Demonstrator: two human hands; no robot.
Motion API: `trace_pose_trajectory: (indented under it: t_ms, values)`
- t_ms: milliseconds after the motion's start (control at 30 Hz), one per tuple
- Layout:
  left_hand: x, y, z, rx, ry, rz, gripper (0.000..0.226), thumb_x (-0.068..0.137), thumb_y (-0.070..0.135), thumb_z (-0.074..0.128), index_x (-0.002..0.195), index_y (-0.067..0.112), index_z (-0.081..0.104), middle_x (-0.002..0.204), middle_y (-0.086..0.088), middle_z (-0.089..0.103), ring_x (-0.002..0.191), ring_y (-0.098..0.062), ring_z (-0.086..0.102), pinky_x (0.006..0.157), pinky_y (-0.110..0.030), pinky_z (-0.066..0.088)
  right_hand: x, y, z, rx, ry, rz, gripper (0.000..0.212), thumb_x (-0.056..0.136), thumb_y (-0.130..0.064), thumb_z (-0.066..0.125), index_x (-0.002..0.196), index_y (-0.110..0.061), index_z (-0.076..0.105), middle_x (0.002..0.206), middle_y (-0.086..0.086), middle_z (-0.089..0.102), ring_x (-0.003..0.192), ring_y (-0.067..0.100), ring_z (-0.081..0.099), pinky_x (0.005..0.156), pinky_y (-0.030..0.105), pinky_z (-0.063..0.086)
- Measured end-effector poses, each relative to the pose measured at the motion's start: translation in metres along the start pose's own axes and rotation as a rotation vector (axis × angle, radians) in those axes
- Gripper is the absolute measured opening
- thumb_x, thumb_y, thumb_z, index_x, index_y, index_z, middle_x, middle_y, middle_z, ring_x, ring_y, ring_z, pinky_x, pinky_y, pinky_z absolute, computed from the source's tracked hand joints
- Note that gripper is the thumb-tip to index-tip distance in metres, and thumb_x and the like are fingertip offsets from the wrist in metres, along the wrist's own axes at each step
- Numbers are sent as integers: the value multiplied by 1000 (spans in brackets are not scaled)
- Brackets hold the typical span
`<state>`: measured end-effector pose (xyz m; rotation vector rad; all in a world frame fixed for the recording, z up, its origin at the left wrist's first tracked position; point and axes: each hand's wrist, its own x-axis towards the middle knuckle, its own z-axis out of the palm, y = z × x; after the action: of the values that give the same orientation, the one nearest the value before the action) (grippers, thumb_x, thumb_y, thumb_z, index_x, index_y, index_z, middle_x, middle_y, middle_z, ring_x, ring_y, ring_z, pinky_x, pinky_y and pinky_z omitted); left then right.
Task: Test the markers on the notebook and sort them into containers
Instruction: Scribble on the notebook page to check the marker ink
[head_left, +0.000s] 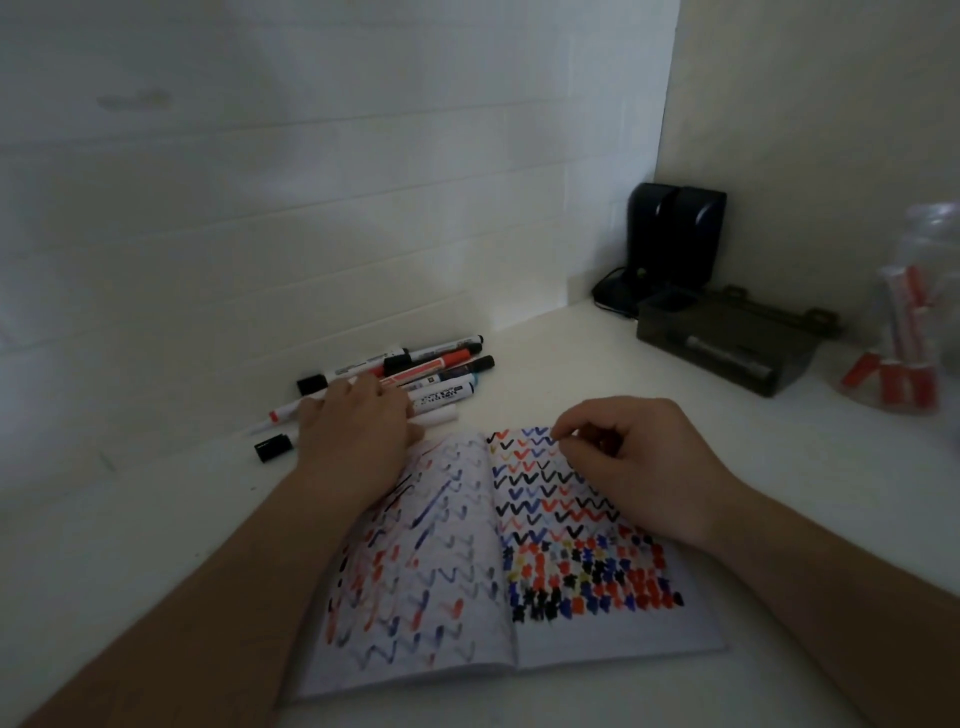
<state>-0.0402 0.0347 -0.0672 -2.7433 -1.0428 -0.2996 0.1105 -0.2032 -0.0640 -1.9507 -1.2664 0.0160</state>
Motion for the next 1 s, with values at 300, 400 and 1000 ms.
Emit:
trace_pose_trajectory:
  t_ms: [300,400,1000]
  values:
    - [-37,44,-71,-1272,362,135,22,109,25,42,93,16,53,66,6,48,56,-6,40,55,-18,37,-2,-15,3,156,35,-78,61,89,-32,77,140,-49,48,86,-11,66,65,12,63,61,21,52]
    - [-54,65,-75,-1979,-190,38,28,106,14,42,87,12,62,64,-3,57,56,-15,50,53,-26,45,-2,-17,3,274,0,-145,93,76,-45,85,149,-58,29,93,-8,63,68,16,65,63,26,55]
    - [-65,79,-46,-893,-226,573,20,109,44,37,127,43,43,69,8,57,55,-11,50,53,-29,43,-5,-23,-7,980,-106,171,28,91,-5,50,105,-15,72,57,6,51,41,11,35,40,19,31]
